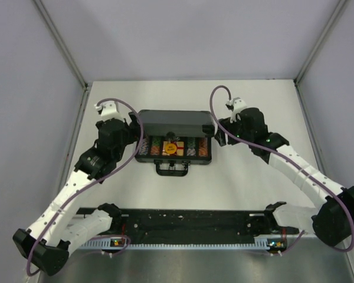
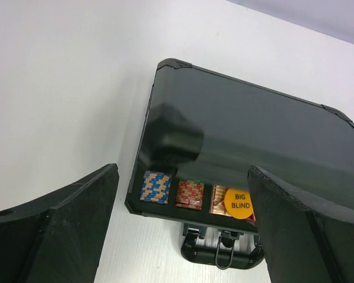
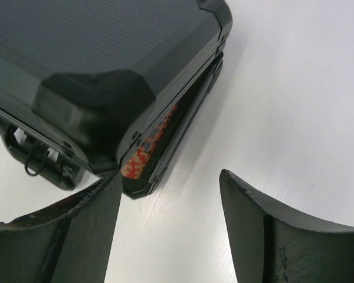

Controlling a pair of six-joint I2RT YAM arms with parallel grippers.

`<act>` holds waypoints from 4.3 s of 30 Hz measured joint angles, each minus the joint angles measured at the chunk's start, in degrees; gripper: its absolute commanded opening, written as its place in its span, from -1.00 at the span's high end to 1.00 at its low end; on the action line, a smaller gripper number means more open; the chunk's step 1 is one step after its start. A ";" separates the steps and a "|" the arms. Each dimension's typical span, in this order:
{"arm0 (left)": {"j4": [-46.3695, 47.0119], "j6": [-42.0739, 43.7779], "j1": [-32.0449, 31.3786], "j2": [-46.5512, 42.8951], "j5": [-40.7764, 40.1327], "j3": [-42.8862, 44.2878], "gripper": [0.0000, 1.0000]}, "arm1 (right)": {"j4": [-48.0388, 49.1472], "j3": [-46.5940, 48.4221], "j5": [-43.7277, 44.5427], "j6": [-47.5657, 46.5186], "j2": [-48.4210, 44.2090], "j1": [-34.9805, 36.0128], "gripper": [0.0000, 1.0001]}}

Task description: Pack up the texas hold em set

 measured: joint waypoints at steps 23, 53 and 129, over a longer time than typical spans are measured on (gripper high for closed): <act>2.25 -6.21 12.22 12.15 13.90 -7.21 -0.79 | 3.19 -5.68 4.02 1.55 3.34 29.14 0.64; 10.88 -15.10 15.69 9.22 23.52 -20.72 -0.67 | 10.82 4.00 10.49 -10.69 28.59 40.00 0.07; 13.94 -12.52 18.82 11.82 28.22 -20.37 -0.58 | 3.98 23.98 40.30 -19.56 38.18 40.06 0.98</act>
